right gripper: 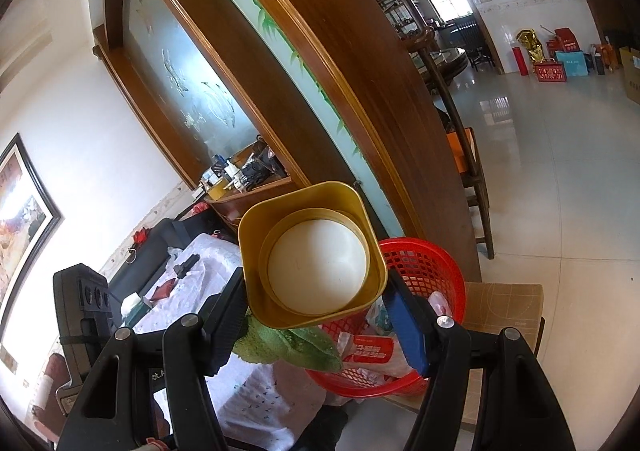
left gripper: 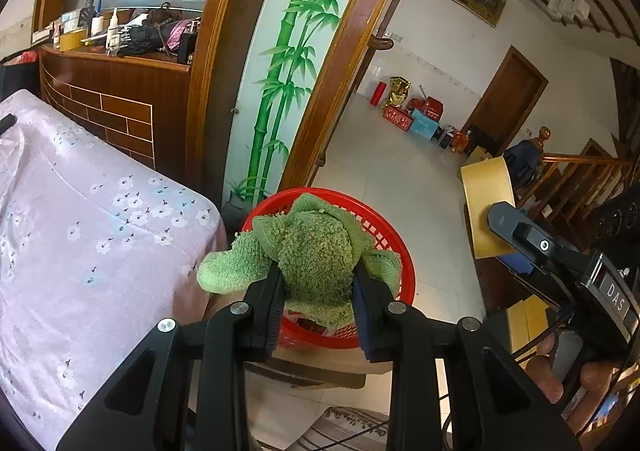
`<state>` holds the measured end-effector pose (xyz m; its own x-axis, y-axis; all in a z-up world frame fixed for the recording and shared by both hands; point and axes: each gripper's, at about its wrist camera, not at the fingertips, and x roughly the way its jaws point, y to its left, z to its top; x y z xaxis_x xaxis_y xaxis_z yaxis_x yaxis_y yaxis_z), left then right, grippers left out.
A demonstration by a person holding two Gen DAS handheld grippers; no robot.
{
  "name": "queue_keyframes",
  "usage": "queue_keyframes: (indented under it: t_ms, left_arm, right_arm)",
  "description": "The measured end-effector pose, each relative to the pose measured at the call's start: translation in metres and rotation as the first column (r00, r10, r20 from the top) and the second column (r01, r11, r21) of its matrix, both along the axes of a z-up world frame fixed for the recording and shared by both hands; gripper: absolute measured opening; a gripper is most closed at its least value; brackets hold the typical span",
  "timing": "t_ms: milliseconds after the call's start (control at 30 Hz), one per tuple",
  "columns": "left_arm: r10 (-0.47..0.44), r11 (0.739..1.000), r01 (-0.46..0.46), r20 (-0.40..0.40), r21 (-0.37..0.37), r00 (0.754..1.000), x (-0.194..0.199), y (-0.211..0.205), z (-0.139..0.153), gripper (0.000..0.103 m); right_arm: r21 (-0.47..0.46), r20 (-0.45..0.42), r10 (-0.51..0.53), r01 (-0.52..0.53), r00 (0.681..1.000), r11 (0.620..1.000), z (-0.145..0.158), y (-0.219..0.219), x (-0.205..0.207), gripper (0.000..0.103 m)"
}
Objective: Collect trash
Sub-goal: 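Carry the yellow container and green towel over the red wastebasket, then open both grippers to drop the container and towel into the basket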
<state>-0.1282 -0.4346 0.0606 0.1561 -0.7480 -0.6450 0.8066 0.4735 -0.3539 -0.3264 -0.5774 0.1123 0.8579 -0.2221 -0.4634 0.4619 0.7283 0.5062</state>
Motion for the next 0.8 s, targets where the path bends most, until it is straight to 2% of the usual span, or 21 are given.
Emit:
queue_keyframes:
  t_ms: [500,667,800]
  left_arm:
    - [-0.020,1.000,0.020,0.009,0.003,1.000,-0.003,-0.009,-0.001,0.029]
    - [-0.049,0.998,0.049,0.003,0.028,0.999,0.000,-0.027,-0.015,0.029]
    - [-0.080,0.996,0.080,0.008,0.048,0.997,0.000,-0.041,-0.030,0.030]
  right_arm:
    - [0.004,-0.010,0.016,-0.016,1.000,1.000,-0.001,-0.010,0.006,0.071]
    - [-0.008,-0.023,0.002,-0.002,1.000,1.000,-0.002,-0.011,0.006,0.072]
    - [0.034,-0.036,-0.013,0.014,0.999,0.999,-0.013,-0.022,0.011,0.072]
